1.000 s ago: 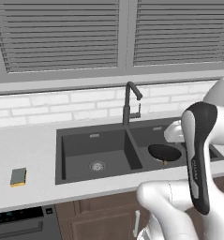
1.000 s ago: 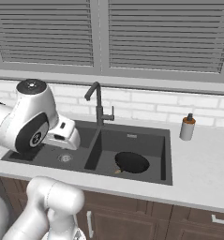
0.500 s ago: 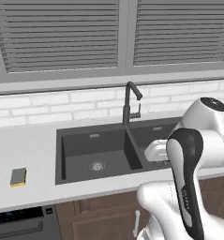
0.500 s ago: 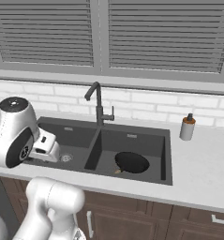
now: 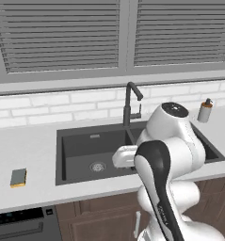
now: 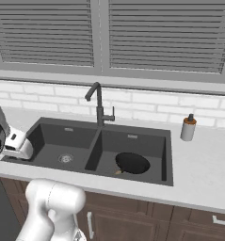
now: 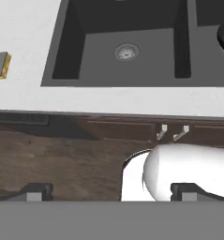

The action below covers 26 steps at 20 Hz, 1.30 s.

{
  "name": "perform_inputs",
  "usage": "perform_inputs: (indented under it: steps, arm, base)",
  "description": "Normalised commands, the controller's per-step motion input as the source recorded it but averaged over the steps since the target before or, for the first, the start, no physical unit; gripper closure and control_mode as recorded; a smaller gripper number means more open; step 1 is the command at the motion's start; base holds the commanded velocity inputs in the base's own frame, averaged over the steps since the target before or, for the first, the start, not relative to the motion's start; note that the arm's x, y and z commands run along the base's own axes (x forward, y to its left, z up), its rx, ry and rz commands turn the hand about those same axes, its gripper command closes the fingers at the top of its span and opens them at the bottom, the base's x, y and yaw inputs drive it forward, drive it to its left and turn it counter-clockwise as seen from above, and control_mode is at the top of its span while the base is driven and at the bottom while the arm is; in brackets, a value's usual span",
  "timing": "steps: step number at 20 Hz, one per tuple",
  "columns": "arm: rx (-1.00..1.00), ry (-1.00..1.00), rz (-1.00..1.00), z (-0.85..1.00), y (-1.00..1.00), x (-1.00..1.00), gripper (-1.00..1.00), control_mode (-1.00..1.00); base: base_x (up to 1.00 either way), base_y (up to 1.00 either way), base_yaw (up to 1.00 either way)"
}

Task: Pick the pan and sponge and place them into the sink. Then turn on the water.

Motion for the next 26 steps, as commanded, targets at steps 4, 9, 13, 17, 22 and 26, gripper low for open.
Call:
perform_inputs:
  steps: [4,9,13,17,22,26]
  arm:
    - [0.0,0.0,0.07,-0.19,0.49,0.0,-1.0,-1.0]
    - [0.0,0.0,0.03,-0.12,0.5,0.0,-1.0,-1.0]
    - [0.0,0.0,-0.01,0.0,0.59,0.0,-1.0,-1.0]
    - [0.0,0.0,0.0,0.0,0.55,0.0,-1.0,-1.0]
    - [0.0,0.0,0.0,-0.02,0.49,0.03,-1.0,-1.0]
    - [0.0,0.0,0.0,0.0,0.55,0.2,-1.0,-1.0]
  base:
    - [0.0,0.0,0.0]
    - [0.0,0.0,0.0]
    - [0.0,0.0,0.0]
    - [0.0,0.0,0.0]
    - [0.0,0.0,0.0]
    - [0.0,0.0,0.0]
